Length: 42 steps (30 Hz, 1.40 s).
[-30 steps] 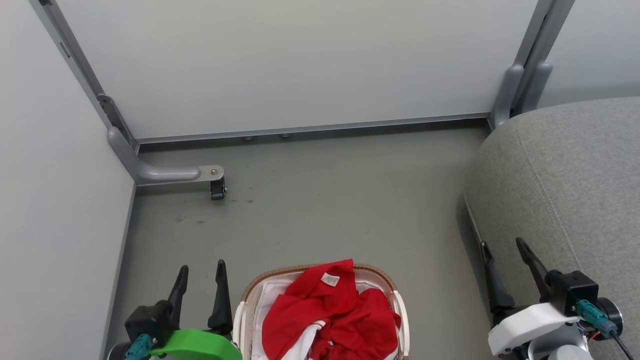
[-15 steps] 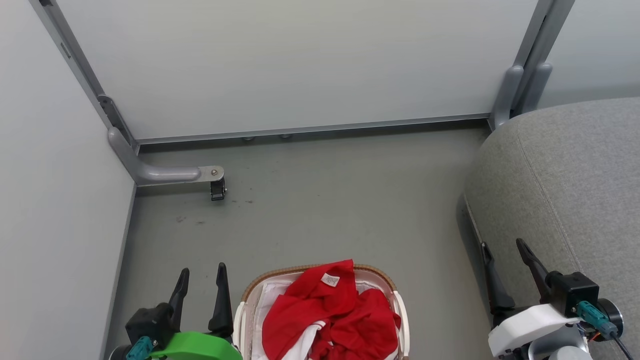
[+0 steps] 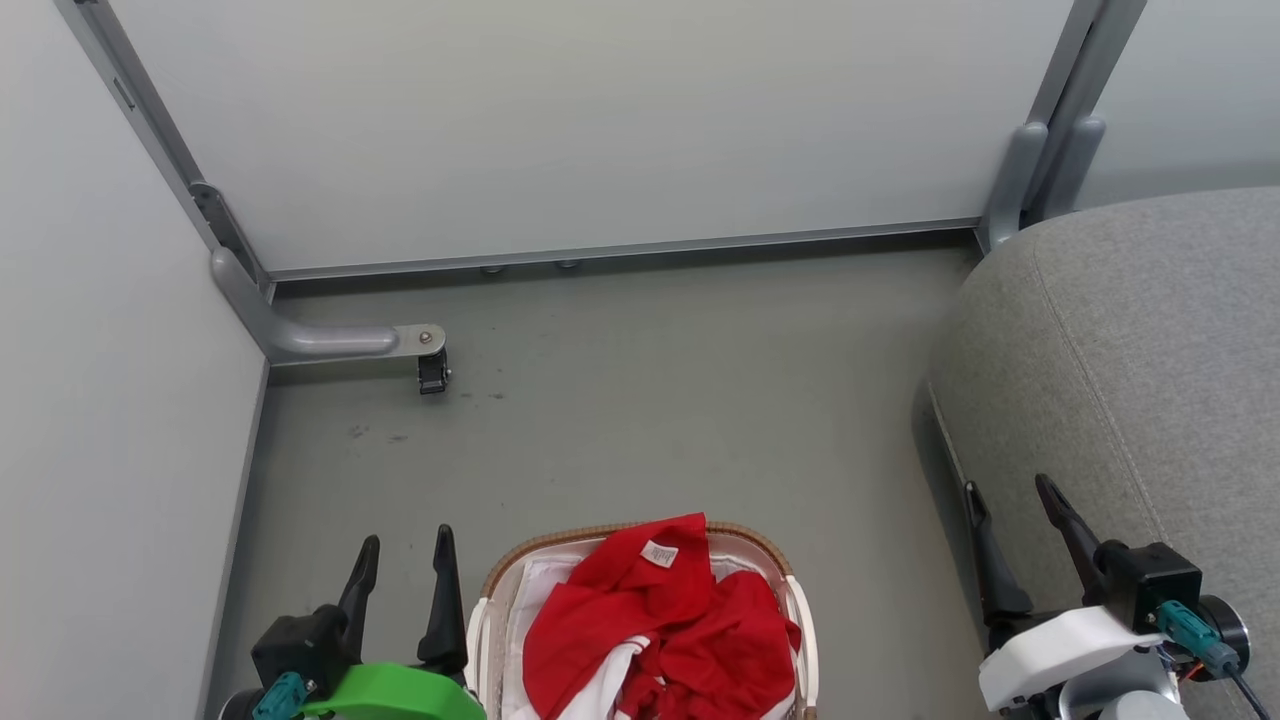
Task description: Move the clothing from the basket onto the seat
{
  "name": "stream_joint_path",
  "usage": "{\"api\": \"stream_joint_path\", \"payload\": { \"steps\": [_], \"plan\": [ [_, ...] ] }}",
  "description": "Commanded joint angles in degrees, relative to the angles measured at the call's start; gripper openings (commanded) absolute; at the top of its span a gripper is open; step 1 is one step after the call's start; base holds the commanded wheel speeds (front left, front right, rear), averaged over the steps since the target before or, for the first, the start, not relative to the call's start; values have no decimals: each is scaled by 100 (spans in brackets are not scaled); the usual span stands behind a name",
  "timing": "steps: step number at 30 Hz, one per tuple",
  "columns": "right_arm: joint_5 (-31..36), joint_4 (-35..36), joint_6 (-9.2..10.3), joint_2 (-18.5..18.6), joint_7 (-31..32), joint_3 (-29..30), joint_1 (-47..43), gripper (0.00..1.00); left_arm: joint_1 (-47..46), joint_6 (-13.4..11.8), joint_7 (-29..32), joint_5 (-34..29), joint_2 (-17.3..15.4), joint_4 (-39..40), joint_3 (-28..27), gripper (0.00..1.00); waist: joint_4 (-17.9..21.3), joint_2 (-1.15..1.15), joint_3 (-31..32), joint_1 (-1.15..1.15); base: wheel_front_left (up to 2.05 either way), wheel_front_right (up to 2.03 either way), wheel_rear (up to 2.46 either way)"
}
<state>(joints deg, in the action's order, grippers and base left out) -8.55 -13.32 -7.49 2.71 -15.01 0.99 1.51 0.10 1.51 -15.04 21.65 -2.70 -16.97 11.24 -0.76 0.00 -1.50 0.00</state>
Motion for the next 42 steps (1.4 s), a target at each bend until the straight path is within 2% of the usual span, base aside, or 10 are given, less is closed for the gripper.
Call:
{"api": "stream_joint_path", "payload": {
  "steps": [1, 9, 17, 24, 32, 36, 42],
  "plan": [
    [15, 39, 0, 33, -26, 21, 1, 100, -9, 3, -22, 1, -34, 19, 15, 100, 1, 0, -50, 0, 0, 0, 0],
    [94, 229, 0, 32, -20, 27, 257, 100, -461, 135, -18, -9, -33, -153, 230, 100, 81, 0, -567, 0, 0, 0, 0],
    [105, 394, 0, 30, -20, 60, 811, 100, -1451, 256, -13, -284, -32, -867, 744, 100, 324, 0, -1611, 0, 0, 0, 0],
    [5, 481, 1, 27, -20, 58, 1376, 100, -2319, 345, -13, -570, -34, -2104, 1168, 100, 594, 0, -2618, 0, 0, 0, 0],
    [-124, 558, 1, 25, -20, 56, 1770, 100, -3051, 496, -14, -773, -33, -3590, 1673, 100, 858, 0, -3446, 0, 0, 0, 0],
    [-191, 613, 1, 25, -20, 16, 1931, 100, -3381, 537, -14, -891, -37, -4015, 1948, 100, 953, 0, -3782, 0, 0, 0, 0],
    [-361, 700, 1, 24, -20, -75, 2123, 100, -3785, 549, -14, -1013, -78, -4413, 2068, 100, 1108, 0, -4224, 0, 0, 0, 0]
  ]
}}
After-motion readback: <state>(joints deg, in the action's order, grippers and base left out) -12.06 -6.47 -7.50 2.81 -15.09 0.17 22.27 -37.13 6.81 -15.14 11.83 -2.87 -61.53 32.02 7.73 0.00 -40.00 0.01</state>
